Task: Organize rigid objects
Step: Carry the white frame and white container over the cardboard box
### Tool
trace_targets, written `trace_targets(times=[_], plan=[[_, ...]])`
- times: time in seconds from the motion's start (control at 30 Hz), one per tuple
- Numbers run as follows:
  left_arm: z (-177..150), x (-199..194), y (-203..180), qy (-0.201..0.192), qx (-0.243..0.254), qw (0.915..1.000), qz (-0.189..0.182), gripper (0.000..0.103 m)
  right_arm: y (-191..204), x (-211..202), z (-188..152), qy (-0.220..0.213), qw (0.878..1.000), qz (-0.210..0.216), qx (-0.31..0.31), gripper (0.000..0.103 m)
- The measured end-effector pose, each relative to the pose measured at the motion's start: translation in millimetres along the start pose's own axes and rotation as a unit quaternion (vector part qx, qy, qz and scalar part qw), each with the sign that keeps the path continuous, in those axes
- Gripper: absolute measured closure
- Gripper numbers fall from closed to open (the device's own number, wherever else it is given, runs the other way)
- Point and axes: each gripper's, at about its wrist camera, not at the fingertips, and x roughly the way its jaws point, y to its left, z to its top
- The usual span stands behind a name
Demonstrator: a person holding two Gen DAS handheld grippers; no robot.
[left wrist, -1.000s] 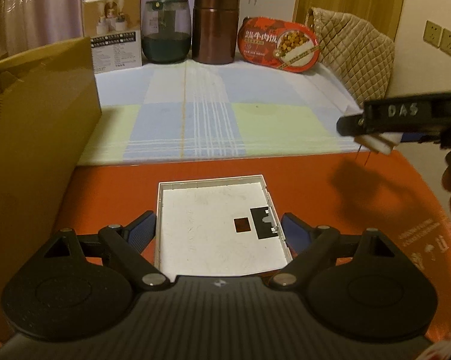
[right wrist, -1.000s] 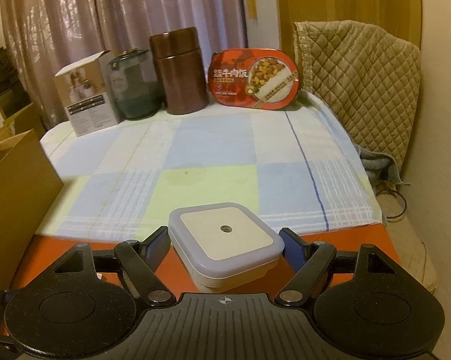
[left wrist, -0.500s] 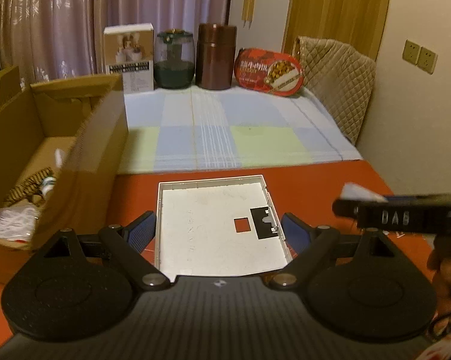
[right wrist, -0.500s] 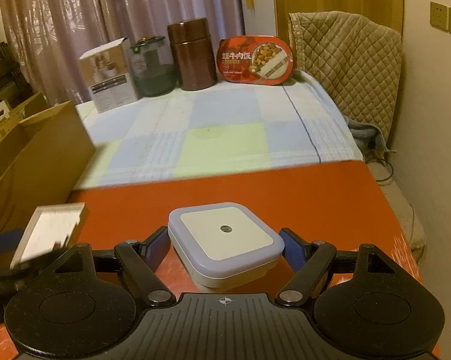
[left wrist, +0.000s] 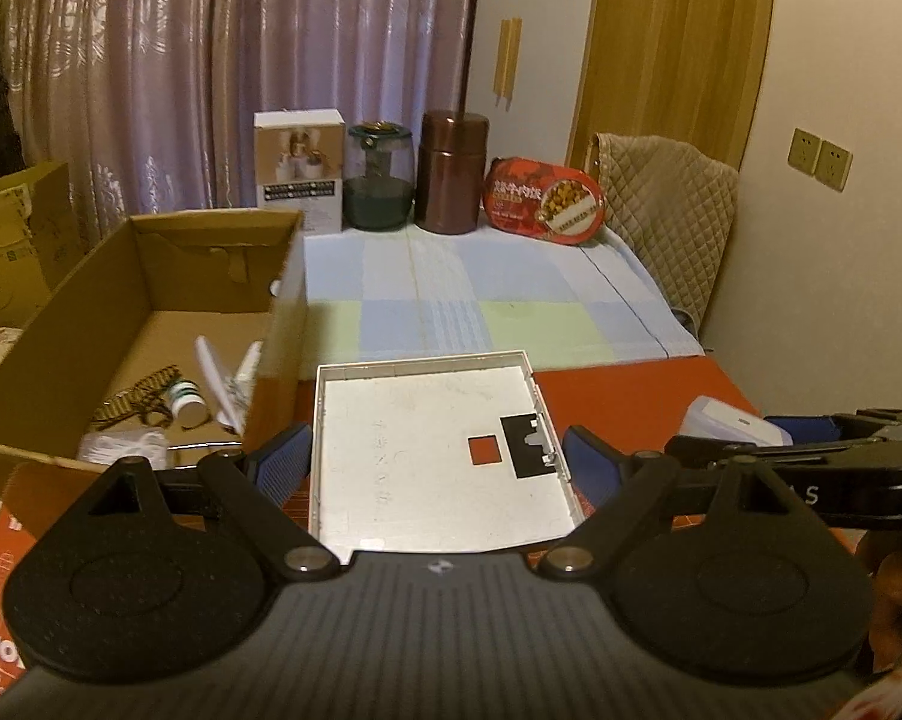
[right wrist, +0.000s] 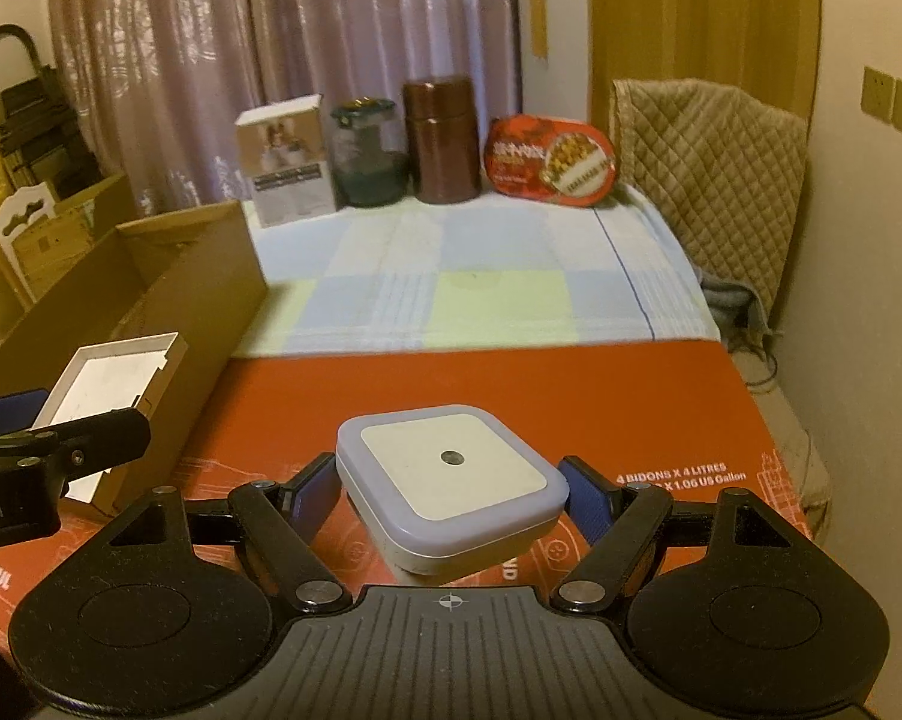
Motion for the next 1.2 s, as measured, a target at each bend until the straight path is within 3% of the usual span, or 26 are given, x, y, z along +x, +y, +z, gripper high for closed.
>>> trace_targets(times=[0.53,1.2], plan=[[5.7,-36.6,36.2,-0.02,-0.005,0.9995,0.023,0.016,40.0,-14.8,9.1,-0.013,0.999,0.017,-0.039,0.028],[8.8,-48.0,85.6,-0.027,-0.022,0.9984,0.045,0.016,91.6,4.4,18.3,-0.006,0.995,0.038,-0.089,0.028]])
